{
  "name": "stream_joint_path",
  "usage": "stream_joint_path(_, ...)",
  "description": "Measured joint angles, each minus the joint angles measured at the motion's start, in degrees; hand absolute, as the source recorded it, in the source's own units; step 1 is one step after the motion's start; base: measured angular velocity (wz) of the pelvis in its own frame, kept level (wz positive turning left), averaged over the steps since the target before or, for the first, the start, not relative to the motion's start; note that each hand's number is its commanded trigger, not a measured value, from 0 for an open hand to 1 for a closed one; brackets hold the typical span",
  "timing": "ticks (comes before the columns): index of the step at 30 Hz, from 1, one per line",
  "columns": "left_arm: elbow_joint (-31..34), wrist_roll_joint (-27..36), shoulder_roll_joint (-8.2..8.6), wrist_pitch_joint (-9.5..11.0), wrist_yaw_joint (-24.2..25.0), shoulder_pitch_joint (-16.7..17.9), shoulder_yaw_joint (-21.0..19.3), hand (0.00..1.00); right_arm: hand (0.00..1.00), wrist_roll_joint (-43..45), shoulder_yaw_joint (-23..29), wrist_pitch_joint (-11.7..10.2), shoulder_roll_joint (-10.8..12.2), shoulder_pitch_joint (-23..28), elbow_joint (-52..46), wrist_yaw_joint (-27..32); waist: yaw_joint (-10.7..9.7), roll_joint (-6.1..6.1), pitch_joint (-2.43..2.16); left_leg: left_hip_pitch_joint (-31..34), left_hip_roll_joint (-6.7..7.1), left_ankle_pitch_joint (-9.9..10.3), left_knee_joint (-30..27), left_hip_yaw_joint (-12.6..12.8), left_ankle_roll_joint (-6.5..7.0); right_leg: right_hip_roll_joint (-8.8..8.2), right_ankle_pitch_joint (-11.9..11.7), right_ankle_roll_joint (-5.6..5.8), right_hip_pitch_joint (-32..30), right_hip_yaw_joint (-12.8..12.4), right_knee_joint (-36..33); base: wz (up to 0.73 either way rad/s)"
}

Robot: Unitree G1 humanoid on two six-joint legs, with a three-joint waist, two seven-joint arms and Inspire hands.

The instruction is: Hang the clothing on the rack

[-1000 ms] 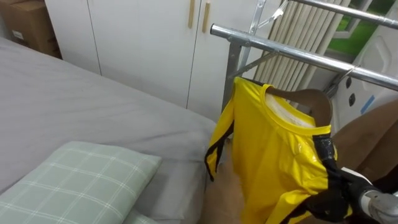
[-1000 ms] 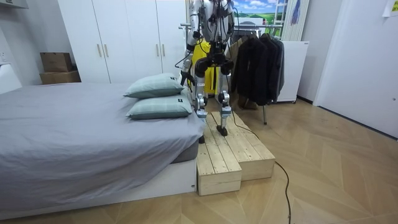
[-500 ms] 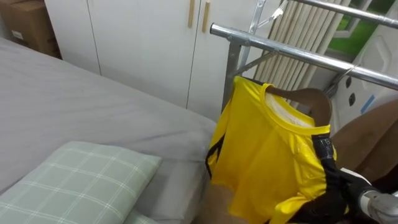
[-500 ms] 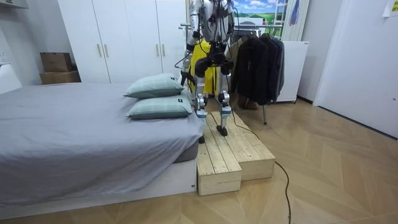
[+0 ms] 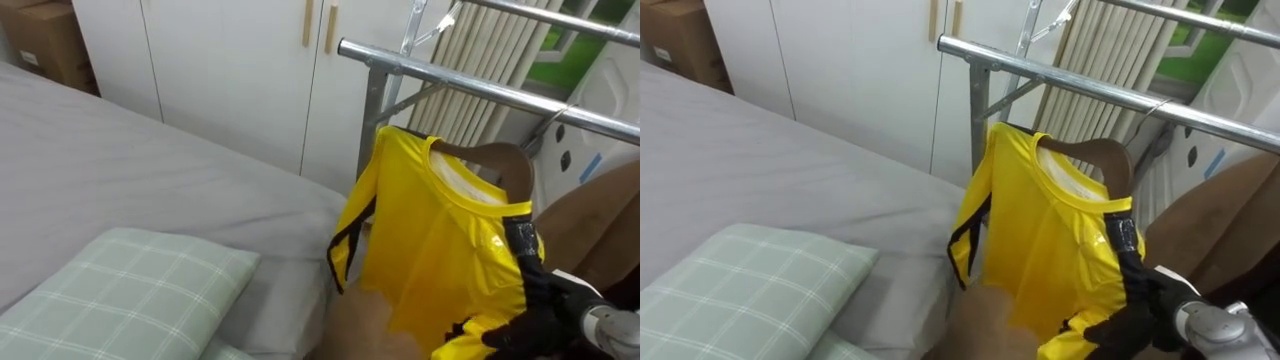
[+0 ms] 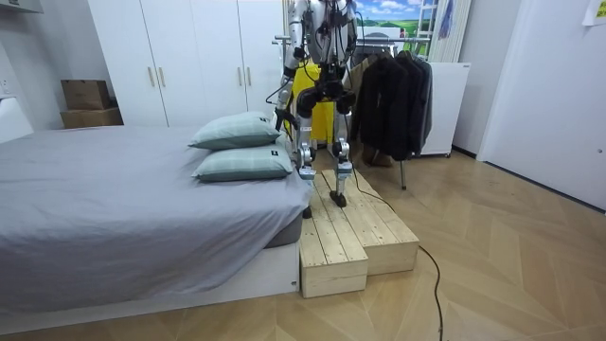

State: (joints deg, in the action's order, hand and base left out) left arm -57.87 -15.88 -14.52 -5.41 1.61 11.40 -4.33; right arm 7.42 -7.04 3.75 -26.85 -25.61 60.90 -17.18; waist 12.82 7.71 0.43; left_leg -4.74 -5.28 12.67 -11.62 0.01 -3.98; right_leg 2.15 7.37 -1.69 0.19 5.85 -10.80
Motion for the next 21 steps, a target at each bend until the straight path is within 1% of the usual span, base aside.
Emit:
stream_joint_path(4, 0.0, 0.0, 0.01, -0.3, 0.2, -0.1, 0.0, 0.0, 0.0, 0.4, 1.6, 0.1, 0.0, 0.1, -0.2, 0.0, 0.0, -0.19, -0.1, 0.0, 0.0, 0.0, 0.0, 0.1, 0.0, 0.0, 0.0, 0.0, 0.0, 0.0, 0.0, 0.0)
stream_joint_path(12, -1.0, 0.1, 0.03, -0.4, 0.4, -0.4, 0.0, 0.0, 0.0, 0.4, 2.1, 0.1, 0.0, 0.1, -0.2, 0.4, -0.2, -0.46, -0.29, -0.3, 0.01, 0.0, 0.0, 0.2, 0.0, 0.01, 0.0, 0.0, 0.1, -0.2, -0.2, -0.01)
stream_joint_path(15, -1.9, 0.1, 0.02, -0.3, 0.6, -0.6, 0.0, 0.0, 0.0, 0.0, 2.4, 0.1, 0.0, 0.1, -0.4, 1.7, -0.3, -0.57, -0.27, -0.9, 0.01, 0.0, 0.0, 0.7, 0.0, 0.0, 0.1, 0.06, 0.4, -0.6, -0.6, -0.06)
stream_joint_path(18, -2.7, 0.0, 0.02, 0.2, 0.7, -0.6, -0.4, 0.0, 0.0, -0.4, 4.6, -0.1, 0.0, 0.0, -1.1, 3.1, -1.1, -0.61, -0.24, -1.0, 0.06, 0.0, 0.0, 0.8, 0.01, -0.07, 0.1, 0.13, 0.4, -0.9, -0.9, -0.01)
stream_joint_path(19, -3.1, 0.1, 0.02, 0.4, 0.6, -0.6, -0.6, 0.0, 0.0, -0.5, 4.7, -0.2, 0.0, 0.0, -1.3, 3.8, -1.4, -0.62, -0.25, -1.1, 0.06, 0.0, 0.0, 0.8, 0.01, -0.06, 0.1, 0.13, 0.4, -0.9, -1.0, -0.04)
stream_joint_path(21, -3.6, 0.1, 0.04, 0.6, 0.7, -0.6, -0.7, 0.0, 0.0, -0.8, 4.7, -0.2, 0.0, 0.0, -1.6, 4.5, -1.4, -0.75, -0.16, -1.4, 0.06, 0.0, 0.0, 1.2, 0.01, -0.06, 0.1, 0.13, 0.4, -1.2, -1.0, -0.06)
